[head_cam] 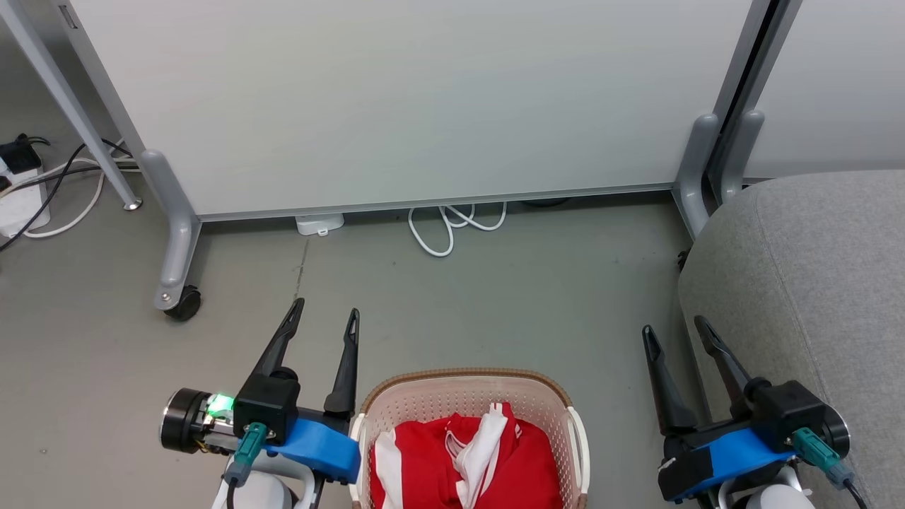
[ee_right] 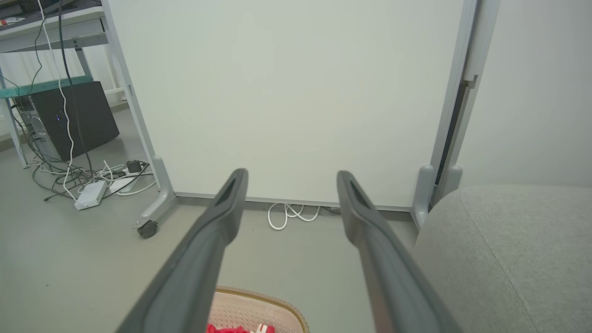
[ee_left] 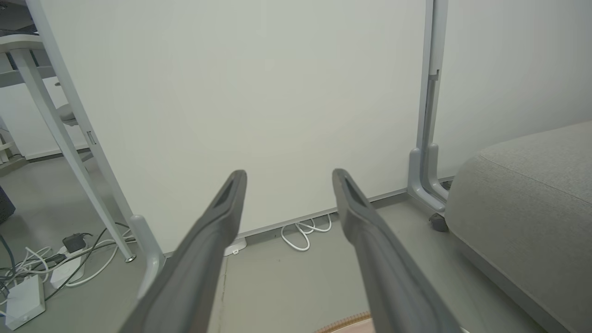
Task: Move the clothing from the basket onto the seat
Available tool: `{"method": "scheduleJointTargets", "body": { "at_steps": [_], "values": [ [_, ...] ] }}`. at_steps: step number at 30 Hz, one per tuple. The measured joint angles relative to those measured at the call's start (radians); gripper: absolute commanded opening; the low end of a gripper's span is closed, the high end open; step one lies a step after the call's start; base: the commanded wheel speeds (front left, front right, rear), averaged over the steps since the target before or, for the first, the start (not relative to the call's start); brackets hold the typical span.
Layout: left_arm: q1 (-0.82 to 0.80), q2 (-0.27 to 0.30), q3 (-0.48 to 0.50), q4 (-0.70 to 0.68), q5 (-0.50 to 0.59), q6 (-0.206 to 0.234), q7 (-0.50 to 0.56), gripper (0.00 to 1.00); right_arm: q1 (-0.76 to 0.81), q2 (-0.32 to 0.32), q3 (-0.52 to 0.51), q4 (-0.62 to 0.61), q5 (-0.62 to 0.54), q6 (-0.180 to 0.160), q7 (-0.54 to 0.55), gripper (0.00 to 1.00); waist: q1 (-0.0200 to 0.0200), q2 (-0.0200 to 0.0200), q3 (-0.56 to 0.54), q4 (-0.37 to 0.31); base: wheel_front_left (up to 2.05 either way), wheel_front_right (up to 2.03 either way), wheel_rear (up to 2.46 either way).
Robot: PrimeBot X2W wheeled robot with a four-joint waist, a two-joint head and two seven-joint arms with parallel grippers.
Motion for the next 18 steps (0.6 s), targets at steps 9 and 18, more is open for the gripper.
{"method": "scheduleJointTargets", "body": {
  "at_steps": [9,18],
  "values": [
    [-0.032,-0.002,-0.016,0.049,0.0,-0.025,0.0,1.0,-0.016,0.0,0.009,-0.003,-0.008,0.0,0.0,1.0,0.0,0.0,0.023,-0.014,0.0,0.0,0.0],
    [-0.162,0.044,-0.08,0.18,0.02,-0.052,0.0,1.0,-0.086,0.0,0.015,-0.021,-0.018,0.0,0.0,1.0,0.0001,0.0,0.118,-0.063,0.0,0.0,0.0]
  ]
}}
